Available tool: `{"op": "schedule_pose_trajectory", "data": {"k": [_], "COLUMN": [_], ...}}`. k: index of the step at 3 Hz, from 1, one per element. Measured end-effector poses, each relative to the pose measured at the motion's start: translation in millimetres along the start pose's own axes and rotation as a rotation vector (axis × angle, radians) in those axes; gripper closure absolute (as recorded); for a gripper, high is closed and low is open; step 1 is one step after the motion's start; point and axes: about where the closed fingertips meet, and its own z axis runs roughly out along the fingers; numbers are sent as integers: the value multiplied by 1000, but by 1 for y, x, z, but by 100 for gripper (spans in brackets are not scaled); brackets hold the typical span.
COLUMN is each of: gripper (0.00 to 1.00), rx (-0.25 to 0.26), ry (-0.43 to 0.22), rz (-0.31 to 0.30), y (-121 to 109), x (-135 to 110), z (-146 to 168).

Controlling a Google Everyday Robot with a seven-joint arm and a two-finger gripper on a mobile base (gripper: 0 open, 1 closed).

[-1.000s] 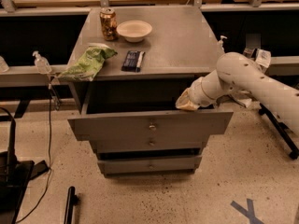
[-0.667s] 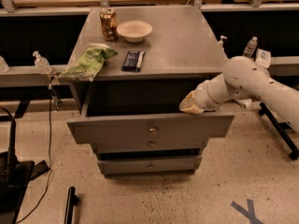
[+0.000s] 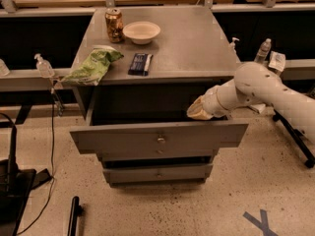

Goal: Open top drawer

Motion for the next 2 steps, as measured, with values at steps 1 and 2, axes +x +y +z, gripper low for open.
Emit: {"op": "schedule_pose_trajectory", "data": {"k": [1,2], "gripper": [100,100], "rx": [31,14], "ry": [-49,-66], "rz": [3,-2], "y": [-8,-6], "x": [-11,-20], "z": [17,36]}}
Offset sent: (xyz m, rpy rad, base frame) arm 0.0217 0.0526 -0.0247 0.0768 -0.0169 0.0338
